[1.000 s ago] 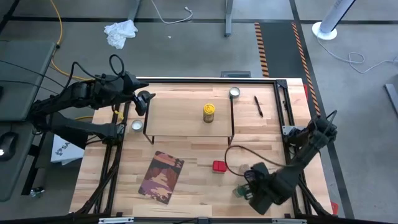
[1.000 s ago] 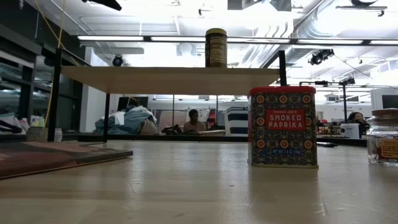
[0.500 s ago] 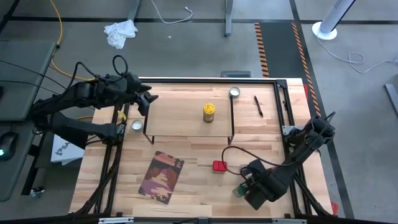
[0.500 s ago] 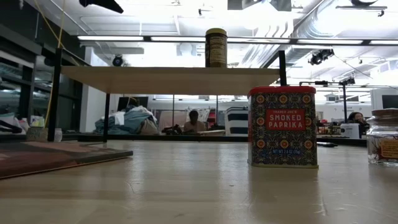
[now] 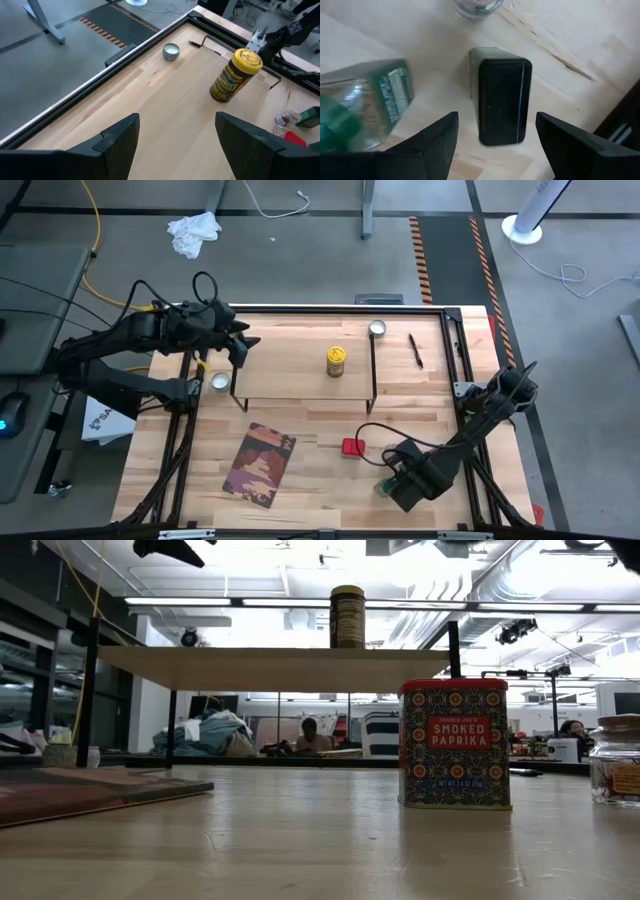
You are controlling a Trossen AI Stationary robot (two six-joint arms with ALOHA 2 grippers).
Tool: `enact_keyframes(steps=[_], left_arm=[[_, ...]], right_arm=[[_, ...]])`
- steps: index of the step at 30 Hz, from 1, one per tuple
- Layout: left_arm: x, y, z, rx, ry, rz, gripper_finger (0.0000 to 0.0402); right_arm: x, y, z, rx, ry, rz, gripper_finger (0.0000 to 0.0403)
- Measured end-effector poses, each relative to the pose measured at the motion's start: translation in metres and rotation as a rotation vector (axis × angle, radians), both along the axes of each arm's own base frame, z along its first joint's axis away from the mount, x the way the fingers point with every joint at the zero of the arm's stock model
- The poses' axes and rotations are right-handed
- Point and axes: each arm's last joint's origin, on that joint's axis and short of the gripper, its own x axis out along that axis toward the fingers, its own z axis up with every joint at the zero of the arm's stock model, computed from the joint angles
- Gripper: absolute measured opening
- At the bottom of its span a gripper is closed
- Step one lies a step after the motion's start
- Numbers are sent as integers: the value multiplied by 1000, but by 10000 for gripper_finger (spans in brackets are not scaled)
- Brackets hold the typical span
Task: Shelf spices
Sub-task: Put the black seasoning can on the shelf
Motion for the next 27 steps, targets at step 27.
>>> enact_keyframes(steps=[27], left_arm=[[14, 0, -13, 114, 202, -205, 257]], right_arm=[[21, -68, 149, -285, -504, -102, 115]])
